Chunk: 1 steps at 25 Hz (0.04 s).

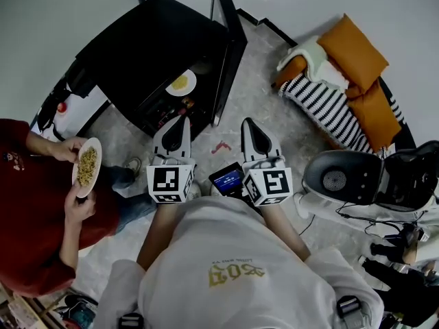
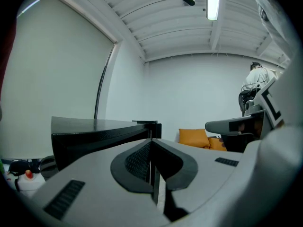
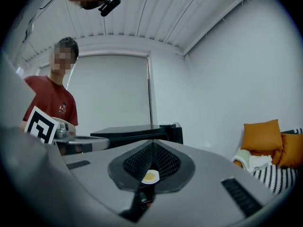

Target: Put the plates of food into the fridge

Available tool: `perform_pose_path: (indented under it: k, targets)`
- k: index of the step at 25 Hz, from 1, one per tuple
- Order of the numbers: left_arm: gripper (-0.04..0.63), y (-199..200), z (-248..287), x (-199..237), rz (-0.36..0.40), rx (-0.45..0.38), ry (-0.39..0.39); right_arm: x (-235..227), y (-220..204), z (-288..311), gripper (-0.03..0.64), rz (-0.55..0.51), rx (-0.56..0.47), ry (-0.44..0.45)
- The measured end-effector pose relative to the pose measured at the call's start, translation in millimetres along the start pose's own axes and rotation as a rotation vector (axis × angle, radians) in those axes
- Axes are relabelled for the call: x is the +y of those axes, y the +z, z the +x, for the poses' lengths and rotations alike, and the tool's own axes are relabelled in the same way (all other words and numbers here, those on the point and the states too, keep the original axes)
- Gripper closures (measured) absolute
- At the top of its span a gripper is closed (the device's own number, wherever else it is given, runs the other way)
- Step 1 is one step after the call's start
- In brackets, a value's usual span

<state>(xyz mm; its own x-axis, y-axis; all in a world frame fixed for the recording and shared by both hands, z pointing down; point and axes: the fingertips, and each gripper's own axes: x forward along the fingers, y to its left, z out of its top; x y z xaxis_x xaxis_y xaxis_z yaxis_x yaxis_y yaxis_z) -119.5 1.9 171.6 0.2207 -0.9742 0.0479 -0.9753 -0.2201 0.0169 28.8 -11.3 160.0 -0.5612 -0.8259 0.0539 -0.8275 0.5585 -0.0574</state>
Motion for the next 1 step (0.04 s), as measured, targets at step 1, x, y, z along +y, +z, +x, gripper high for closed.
perform_pose_path:
  k: [1]
  targets:
    - [0.589,0.5,-0.1,0.0,0.0,0.0,0.001,0.0,0.6,0.0,0.607,0.0,0.0,0.0]
